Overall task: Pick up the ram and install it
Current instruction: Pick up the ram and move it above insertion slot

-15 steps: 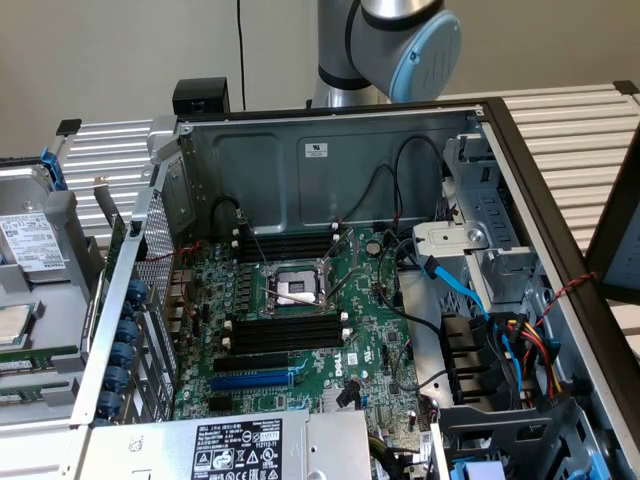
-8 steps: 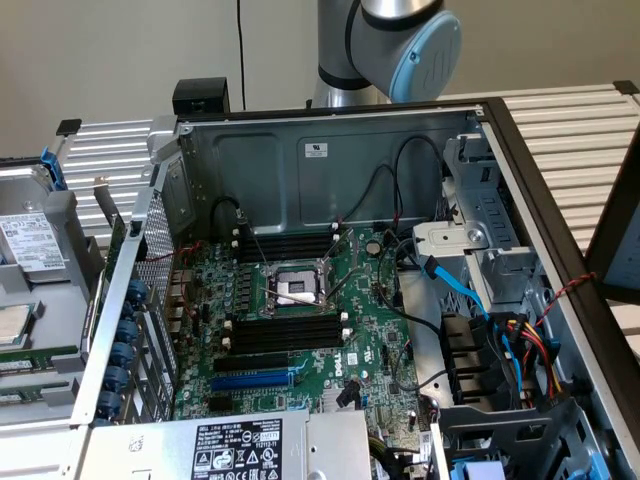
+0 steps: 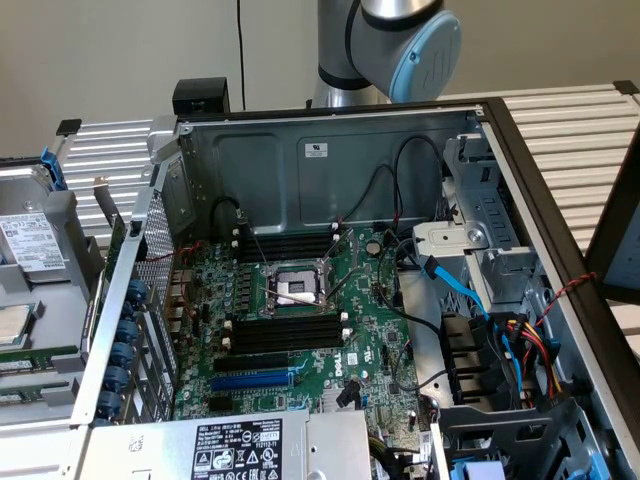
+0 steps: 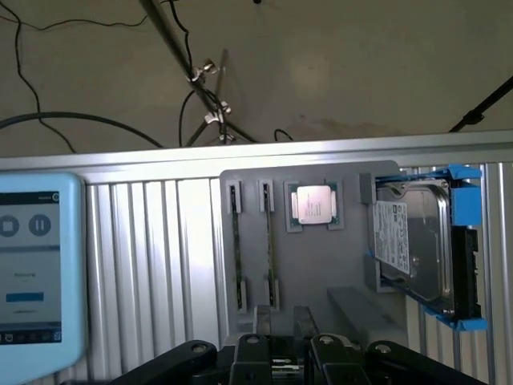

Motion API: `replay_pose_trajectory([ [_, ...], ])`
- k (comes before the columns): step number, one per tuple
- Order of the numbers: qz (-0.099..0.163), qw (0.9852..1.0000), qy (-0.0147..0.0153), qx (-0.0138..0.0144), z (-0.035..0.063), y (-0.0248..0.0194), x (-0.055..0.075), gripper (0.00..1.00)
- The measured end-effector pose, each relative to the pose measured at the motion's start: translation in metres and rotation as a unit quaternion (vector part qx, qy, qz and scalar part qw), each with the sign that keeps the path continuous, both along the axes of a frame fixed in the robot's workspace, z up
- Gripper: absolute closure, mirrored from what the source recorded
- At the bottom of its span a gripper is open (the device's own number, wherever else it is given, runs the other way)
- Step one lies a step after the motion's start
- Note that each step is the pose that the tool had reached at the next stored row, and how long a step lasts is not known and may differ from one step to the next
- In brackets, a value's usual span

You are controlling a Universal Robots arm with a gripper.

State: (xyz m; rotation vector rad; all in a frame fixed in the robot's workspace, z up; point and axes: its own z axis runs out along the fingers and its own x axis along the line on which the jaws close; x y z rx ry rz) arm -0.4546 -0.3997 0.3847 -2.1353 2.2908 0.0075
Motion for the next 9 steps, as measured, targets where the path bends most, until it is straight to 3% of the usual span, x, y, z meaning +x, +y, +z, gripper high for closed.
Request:
replay_pose_trajectory([
  [5,0.000,1.0000,0.0000,0.0035,-0.0080,-0.0066,-0.005,0.74],
  [9,0.000,1.0000,0.0001,0.0040,-0.0154,-0.0104,-0.006,0.74],
])
